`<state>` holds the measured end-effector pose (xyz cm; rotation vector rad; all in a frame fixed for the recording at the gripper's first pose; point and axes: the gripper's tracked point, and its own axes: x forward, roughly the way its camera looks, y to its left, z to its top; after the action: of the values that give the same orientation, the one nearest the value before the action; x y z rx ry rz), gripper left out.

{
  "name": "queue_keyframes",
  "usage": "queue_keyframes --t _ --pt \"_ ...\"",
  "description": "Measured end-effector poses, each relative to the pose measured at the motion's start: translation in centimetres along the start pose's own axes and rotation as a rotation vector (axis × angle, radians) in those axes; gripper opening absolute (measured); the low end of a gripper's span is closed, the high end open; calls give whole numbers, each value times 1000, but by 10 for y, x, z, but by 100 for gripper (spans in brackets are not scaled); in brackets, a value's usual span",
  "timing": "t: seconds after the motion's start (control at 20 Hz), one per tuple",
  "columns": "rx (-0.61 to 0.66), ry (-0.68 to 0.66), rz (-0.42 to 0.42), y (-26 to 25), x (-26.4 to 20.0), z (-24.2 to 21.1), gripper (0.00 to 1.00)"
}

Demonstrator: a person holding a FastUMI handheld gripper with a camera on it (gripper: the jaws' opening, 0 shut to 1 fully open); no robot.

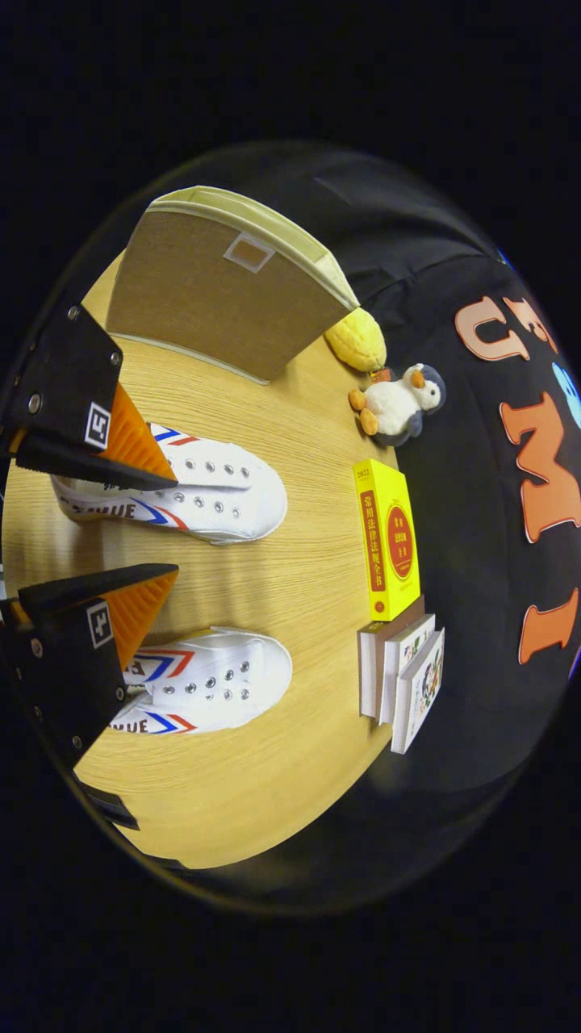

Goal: Open the storage box then place both shoes into the box .Put the left shoe in first, then the right shoe, with the right side of both shoes facing outward in a uniform manner.

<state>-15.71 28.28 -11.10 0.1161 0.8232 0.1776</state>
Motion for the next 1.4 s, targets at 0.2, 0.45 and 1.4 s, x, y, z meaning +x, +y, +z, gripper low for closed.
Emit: queue_keyframes --t 0.2,0.45,1.4 --pt "-16 53 5 2 16 -10 51" --pt "-1 97 51 14 27 -14 48" --pt "287 -128 88 34 -49 60 0"
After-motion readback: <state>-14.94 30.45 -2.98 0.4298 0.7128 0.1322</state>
